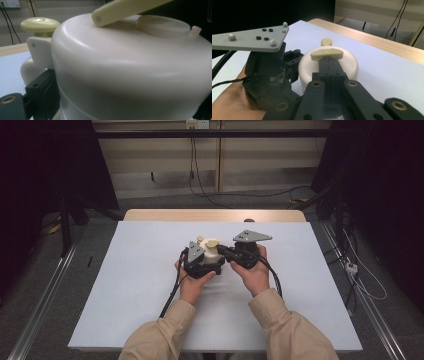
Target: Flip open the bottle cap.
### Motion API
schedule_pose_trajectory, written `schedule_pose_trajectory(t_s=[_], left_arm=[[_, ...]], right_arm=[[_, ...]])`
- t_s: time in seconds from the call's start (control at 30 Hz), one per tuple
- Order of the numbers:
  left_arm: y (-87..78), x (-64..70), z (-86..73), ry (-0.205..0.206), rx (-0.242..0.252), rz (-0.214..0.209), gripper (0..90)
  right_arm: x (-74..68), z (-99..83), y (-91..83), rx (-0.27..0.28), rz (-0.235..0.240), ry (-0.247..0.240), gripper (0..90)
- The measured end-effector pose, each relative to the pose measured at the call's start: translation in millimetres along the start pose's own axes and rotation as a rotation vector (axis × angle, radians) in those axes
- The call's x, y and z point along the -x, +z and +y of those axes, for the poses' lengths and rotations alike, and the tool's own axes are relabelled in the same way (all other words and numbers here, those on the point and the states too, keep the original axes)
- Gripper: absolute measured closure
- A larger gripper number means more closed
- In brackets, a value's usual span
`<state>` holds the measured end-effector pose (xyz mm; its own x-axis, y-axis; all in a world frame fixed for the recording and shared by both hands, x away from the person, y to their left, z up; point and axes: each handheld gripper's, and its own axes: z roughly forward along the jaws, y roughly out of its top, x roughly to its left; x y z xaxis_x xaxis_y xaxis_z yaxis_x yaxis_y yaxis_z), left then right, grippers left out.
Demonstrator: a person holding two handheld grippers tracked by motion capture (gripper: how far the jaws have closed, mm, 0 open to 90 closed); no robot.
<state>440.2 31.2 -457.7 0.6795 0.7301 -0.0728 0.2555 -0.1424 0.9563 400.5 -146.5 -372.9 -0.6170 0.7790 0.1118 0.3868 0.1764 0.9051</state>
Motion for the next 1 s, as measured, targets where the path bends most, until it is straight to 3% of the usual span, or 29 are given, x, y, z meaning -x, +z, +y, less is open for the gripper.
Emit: schedule_pose_trajectory(t_s=[1.0], left_arm=[[0.1,0.9,-0.1,-0.008,0.004,0.002,6.1]], right_arm=[[-1.4,9.2,5.3,0.005,-0.011,-0.013,90.0]])
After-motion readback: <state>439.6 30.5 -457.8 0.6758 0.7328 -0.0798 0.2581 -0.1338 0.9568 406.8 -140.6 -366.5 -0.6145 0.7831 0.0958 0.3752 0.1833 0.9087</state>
